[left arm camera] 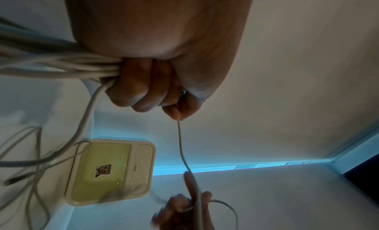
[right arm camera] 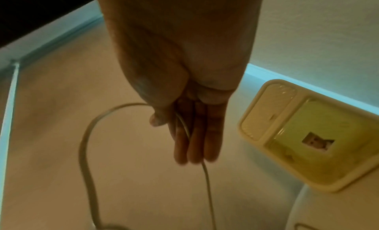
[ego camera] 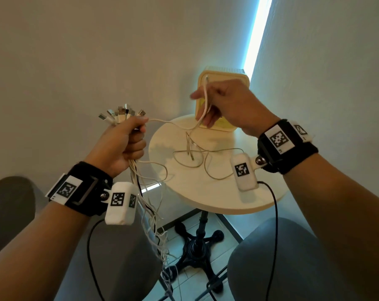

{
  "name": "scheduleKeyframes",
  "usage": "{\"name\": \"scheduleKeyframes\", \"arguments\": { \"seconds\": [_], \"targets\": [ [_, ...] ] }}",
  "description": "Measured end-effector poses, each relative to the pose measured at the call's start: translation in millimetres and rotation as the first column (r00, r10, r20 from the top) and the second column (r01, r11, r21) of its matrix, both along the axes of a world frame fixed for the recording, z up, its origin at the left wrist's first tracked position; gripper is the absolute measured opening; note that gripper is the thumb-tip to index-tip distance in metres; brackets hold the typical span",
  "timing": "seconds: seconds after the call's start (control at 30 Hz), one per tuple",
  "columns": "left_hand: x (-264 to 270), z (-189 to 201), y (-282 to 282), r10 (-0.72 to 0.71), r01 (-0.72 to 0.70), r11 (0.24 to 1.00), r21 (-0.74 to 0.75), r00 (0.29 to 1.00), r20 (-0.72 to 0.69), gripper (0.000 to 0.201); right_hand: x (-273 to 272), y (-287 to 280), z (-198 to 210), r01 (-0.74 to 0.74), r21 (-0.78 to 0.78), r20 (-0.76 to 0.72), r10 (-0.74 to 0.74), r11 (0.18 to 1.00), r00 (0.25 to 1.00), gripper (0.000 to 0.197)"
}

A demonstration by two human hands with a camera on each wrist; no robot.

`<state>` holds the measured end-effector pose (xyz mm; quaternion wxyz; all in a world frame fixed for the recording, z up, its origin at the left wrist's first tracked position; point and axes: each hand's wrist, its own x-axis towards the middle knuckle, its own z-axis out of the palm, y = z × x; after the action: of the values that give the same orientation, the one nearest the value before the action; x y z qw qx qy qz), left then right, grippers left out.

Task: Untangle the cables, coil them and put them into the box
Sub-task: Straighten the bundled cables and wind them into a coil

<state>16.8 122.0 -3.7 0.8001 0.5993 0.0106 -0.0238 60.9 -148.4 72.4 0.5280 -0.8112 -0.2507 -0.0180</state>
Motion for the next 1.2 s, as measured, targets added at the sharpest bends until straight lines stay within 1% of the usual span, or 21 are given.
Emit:
{"name": "scheduleKeyframes", "arguments": {
  "seconds": [0.07,0.13,0.23,0.33,0.4,0.43,0.47,0.53,0.57,0.6,0.63,0.67,0.7,0.73,0.8,0.9,0.97,1.03,1.1,1.17,1.2],
  "targets": [
    [-1,2,3,-0.033,0.034,0.998,0.047,0.999,-0.02,0.035,-11,9,-10,-0.132,-0.132,-0.13,0.115,0.982,0.985,0.028],
    [-2,3,4,-0.061,0.067,0.991,0.119,0.997,-0.054,0.031,-18,15,-30,-0.231,-0.228,-0.257,0.17,0.946,0.951,0.027],
    [-4,2,7,-0.061,0.087,0.962,0.259,0.992,-0.108,0.03,-27,20,-63,-0.4,-0.31,-0.429,0.248,0.862,0.868,0.027],
    [-3,1,15,-0.07,0.118,0.942,0.314,0.985,-0.16,0.031,-37,22,-81,-0.582,-0.466,-0.518,0.327,0.667,0.79,0.03],
    [-3,2,21,-0.122,0.182,0.928,0.324,0.973,-0.198,0.032,-39,18,-78,-0.616,-0.559,-0.535,0.326,0.555,0.779,0.039],
    [-4,4,24,-0.154,0.221,0.918,0.33,0.964,-0.218,0.034,-38,14,-74,-0.601,-0.576,-0.526,0.312,0.554,0.792,0.042],
    [-4,5,25,-0.187,0.261,0.906,0.333,0.953,-0.237,0.035,-35,12,-68,-0.555,-0.58,-0.487,0.292,0.596,0.823,0.041],
    [-6,8,23,-0.26,0.34,0.882,0.328,0.929,-0.264,0.036,-31,13,-58,-0.362,-0.54,-0.306,0.224,0.76,0.926,0.036],
    [-7,9,19,-0.3,0.379,0.868,0.319,0.915,-0.269,0.036,-29,16,-57,-0.256,-0.487,-0.204,0.176,0.835,0.963,0.04],
    [-7,10,14,-0.341,0.416,0.856,0.306,0.901,-0.268,0.035,-28,23,-58,-0.185,-0.421,-0.14,0.138,0.888,0.98,0.048],
    [-8,12,9,-0.379,0.446,0.847,0.288,0.888,-0.261,0.034,-30,32,-61,-0.169,-0.372,-0.12,0.133,0.913,0.984,0.058],
    [-8,13,4,-0.411,0.47,0.841,0.268,0.877,-0.247,0.032,-32,40,-68,-0.194,-0.353,-0.129,0.158,0.915,0.979,0.065],
    [-7,15,0,-0.44,0.488,0.836,0.252,0.869,-0.226,0.032,-34,48,-77,-0.237,-0.359,-0.146,0.196,0.903,0.97,0.064],
    [-6,17,-3,-0.462,0.501,0.831,0.242,0.864,-0.2,0.032,-35,54,-84,-0.27,-0.367,-0.155,0.228,0.89,0.961,0.053],
    [-4,20,-8,-0.463,0.487,0.839,0.245,0.873,-0.152,0.037,-38,54,-90,-0.268,-0.341,-0.151,0.229,0.901,0.962,0.019],
    [0,21,-11,-0.332,0.343,0.896,0.282,0.939,-0.088,0.046,-38,37,-86,-0.254,-0.294,-0.189,0.204,0.921,0.96,0.017],
    [4,19,-10,-0.249,0.253,0.936,0.246,0.967,-0.046,0.047,-39,23,-83,-0.301,-0.3,-0.249,0.23,0.905,0.941,0.014],
    [8,17,-8,-0.182,0.18,0.969,0.169,0.983,-0.007,0.047,-41,13,-84,-0.388,-0.343,-0.323,0.281,0.856,0.904,0.012],
    [11,15,-8,-0.125,0.121,0.987,0.11,0.992,0.029,0.045,-45,7,-83,-0.47,-0.445,-0.356,0.332,0.762,0.874,0.016],
    [12,15,-12,-0.061,0.055,0.996,0.077,0.995,0.075,0.047,-48,4,-79,-0.469,-0.574,-0.348,0.318,0.671,0.882,0.026],
    [12,15,-15,-0.028,0.023,0.998,0.055,0.995,0.098,0.048,-48,4,-76,-0.437,-0.612,-0.328,0.291,0.66,0.899,0.029]
  ]
}}
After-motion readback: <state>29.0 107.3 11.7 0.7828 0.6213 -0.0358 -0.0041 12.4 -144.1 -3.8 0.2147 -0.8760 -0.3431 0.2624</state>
